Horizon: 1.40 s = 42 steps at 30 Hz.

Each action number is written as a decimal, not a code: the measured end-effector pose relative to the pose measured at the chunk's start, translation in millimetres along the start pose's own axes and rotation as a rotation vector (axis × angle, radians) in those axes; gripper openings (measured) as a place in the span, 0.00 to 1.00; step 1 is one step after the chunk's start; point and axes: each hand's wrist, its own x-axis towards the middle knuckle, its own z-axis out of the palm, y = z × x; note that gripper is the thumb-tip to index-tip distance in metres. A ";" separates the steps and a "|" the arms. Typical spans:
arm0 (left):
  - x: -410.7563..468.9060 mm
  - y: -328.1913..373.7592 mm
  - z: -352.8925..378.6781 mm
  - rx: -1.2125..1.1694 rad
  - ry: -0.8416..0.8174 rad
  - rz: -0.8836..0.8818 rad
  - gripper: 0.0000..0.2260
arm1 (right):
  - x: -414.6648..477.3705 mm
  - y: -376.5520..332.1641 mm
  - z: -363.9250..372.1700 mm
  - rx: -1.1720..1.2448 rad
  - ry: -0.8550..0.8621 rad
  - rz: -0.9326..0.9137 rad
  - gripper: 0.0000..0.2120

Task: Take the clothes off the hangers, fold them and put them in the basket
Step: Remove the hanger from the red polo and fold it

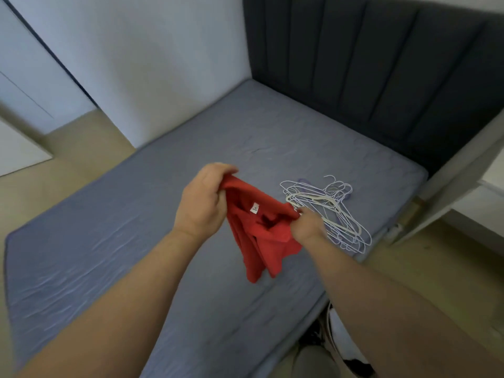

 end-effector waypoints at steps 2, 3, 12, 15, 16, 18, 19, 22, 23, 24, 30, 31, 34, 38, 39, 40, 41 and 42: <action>-13.5 -14.5 -33.2 0.050 0.060 -0.035 0.23 | -32.7 -8.7 -4.8 0.027 0.040 -0.078 0.23; -21.2 -23.0 -50.5 0.083 0.073 -0.053 0.22 | -51.2 -16.6 -9.9 0.040 0.048 -0.146 0.25; -75.3 -81.5 -157.0 0.019 0.034 -0.391 0.14 | -197.0 -98.1 -62.3 0.221 -0.025 -0.338 0.11; -84.9 -80.1 -176.7 -0.363 0.041 -0.454 0.13 | -219.2 -105.1 -71.6 0.280 -0.035 -0.409 0.14; -88.6 -82.4 -179.6 -0.423 0.051 -0.422 0.13 | -223.9 -104.8 -71.7 0.344 -0.080 -0.418 0.13; -95.4 -86.9 -187.1 -0.475 0.061 -0.371 0.14 | -231.0 -107.4 -72.4 0.387 -0.128 -0.445 0.15; -97.7 -89.5 -189.7 -0.476 0.048 -0.368 0.15 | -232.4 -108.8 -73.1 0.333 -0.113 -0.467 0.22; -101.9 -95.9 -196.6 -0.400 -0.053 -0.414 0.26 | -240.9 -116.5 -72.1 0.089 -0.065 -0.511 0.42; -105.0 -95.6 -200.2 -0.374 -0.091 -0.439 0.27 | -243.6 -117.9 -71.9 0.067 -0.089 -0.506 0.41; -107.2 -96.3 -201.9 -0.348 -0.137 -0.443 0.28 | -246.1 -118.4 -73.5 0.060 -0.141 -0.499 0.37; -126.7 -101.6 -213.0 0.213 -0.508 -0.305 0.28 | -249.4 -113.5 -78.1 -0.579 -0.316 -0.443 0.22; -129.9 -102.6 -211.5 0.328 -0.487 -0.246 0.25 | -245.1 -110.3 -75.6 -0.647 -0.247 -0.476 0.19; -140.8 -113.2 -207.0 0.295 -0.303 -0.145 0.15 | -236.8 -97.5 -69.1 -0.647 -0.067 -0.565 0.12; -156.5 -135.1 -202.5 0.383 -0.226 -0.210 0.12 | -232.5 -78.0 -61.1 -0.645 0.108 -0.531 0.09; -161.4 -136.2 -200.4 0.380 -0.226 -0.258 0.13 | -233.2 -72.7 -58.1 -0.647 0.118 -0.504 0.08; -165.6 -138.4 -199.0 0.373 -0.241 -0.295 0.13 | -233.9 -69.3 -55.1 -0.656 0.108 -0.491 0.08; -170.9 -140.5 -196.3 0.361 -0.270 -0.306 0.12 | -235.0 -65.7 -51.7 -0.671 0.075 -0.489 0.08; -176.9 -143.8 -192.9 0.311 -0.309 -0.308 0.12 | -237.0 -62.2 -48.1 -0.689 0.023 -0.496 0.07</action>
